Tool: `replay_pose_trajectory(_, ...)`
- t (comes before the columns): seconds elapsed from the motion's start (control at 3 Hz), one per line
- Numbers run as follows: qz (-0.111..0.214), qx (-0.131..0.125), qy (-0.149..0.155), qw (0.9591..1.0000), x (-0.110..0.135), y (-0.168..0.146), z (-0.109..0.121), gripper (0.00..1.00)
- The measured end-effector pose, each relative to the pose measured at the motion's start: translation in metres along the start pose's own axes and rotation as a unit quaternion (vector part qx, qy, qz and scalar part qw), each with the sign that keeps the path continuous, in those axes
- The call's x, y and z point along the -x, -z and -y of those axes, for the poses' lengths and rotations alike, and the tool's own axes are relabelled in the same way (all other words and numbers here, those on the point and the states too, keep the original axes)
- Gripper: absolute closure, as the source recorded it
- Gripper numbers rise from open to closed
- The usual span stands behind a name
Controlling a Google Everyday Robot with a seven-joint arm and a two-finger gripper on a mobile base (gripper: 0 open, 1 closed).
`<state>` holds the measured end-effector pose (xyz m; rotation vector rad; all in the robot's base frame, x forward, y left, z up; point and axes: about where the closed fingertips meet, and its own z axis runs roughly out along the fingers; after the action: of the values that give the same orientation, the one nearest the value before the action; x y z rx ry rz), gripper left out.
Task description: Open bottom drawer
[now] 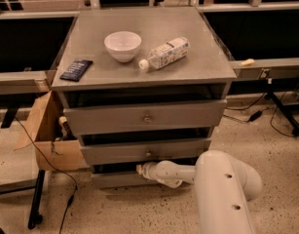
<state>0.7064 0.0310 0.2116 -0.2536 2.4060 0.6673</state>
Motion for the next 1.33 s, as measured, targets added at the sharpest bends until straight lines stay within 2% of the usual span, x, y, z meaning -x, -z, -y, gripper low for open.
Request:
replay_pose_trajectory(0.33, 0.0, 0.0, 0.0, 1.0, 0.002, 0.002, -0.001, 1.0)
replay_pose_trajectory(0.67, -0.013, -0.012, 0.012, 0.9998, -0.007, 0.003, -0.003, 1.0)
replay_pose_trajectory(1.0, -0.013, -0.012, 0.012, 0.9998, -0.005, 0.005, -0.005, 1.0)
replay_pose_trajectory(1.33, -0.023, -0.014, 0.018, 0.9995, -0.014, 0.008, -0.006, 1.0)
